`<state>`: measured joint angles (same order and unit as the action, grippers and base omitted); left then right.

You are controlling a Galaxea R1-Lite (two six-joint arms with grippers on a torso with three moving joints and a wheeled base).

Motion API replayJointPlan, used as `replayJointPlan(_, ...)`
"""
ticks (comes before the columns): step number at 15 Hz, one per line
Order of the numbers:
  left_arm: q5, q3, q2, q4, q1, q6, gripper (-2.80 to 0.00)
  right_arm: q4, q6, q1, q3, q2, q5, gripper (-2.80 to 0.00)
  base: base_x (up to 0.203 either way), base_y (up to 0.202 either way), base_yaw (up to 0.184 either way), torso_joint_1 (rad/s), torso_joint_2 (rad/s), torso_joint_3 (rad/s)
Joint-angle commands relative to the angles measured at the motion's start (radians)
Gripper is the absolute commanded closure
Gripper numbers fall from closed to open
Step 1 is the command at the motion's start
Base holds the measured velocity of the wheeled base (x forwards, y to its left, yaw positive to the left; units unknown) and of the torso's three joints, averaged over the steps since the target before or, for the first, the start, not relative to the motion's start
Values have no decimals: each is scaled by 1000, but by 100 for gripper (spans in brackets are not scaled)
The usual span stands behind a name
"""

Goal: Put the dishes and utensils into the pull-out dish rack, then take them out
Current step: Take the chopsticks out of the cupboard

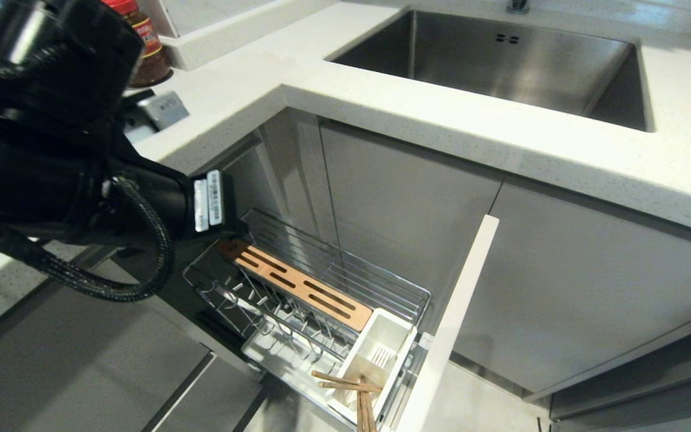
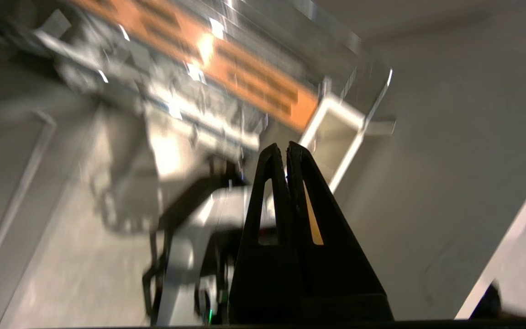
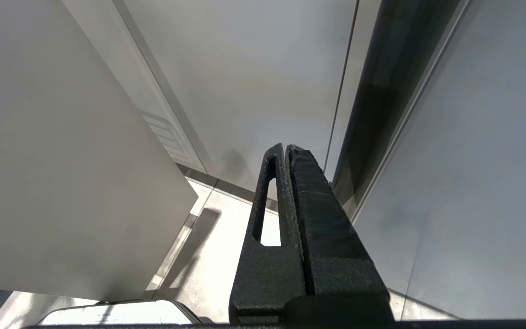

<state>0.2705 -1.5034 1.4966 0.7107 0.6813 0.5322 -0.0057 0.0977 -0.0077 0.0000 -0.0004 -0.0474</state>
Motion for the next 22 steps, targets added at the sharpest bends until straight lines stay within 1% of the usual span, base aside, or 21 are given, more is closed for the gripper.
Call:
replayJointPlan(1,-91,-10,106,73,17,8,0,0,1,0,0,-4,0,0,0,0,0,0,0,0)
replayJointPlan(2,-157,-25,131,117,18,8,0,0,1,0,0,-4,0,0,0,0,0,0,0,0)
replayJointPlan(4,-258,-51,181,180,16,9,0,0,1,0,0,-4,0,0,0,0,0,0,0,0)
replayJointPlan(6,-330,-64,245,213,8,8,0,0,1,0,0,-4,0,0,0,0,0,0,0,0)
replayJointPlan(9,-417,-90,335,241,-29,2,0,0,1,0,0,-4,0,0,0,0,0,0,0,0)
replayJointPlan(10,-449,-103,362,253,-43,-6,-280,0,1,0,0,-4,0,0,0,0,0,0,0,0)
replayJointPlan(12,-500,-154,412,351,-60,-62,-280,0,1,0,0,-4,0,0,0,0,0,0,0,0)
replayJointPlan(14,-534,-215,479,461,-70,-107,-280,0,1,0,0,-4,0,0,0,0,0,0,0,0)
replayJointPlan(17,-549,-246,562,502,-91,-123,-280,0,1,0,0,-4,0,0,0,0,0,0,0,0)
replayJointPlan(20,-552,-273,634,551,-96,-155,-280,0,1,0,0,-4,0,0,0,0,0,0,0,0)
replayJointPlan(22,-578,-294,671,581,-92,-159,-280,0,1,0,0,-4,0,0,0,0,0,0,0,0)
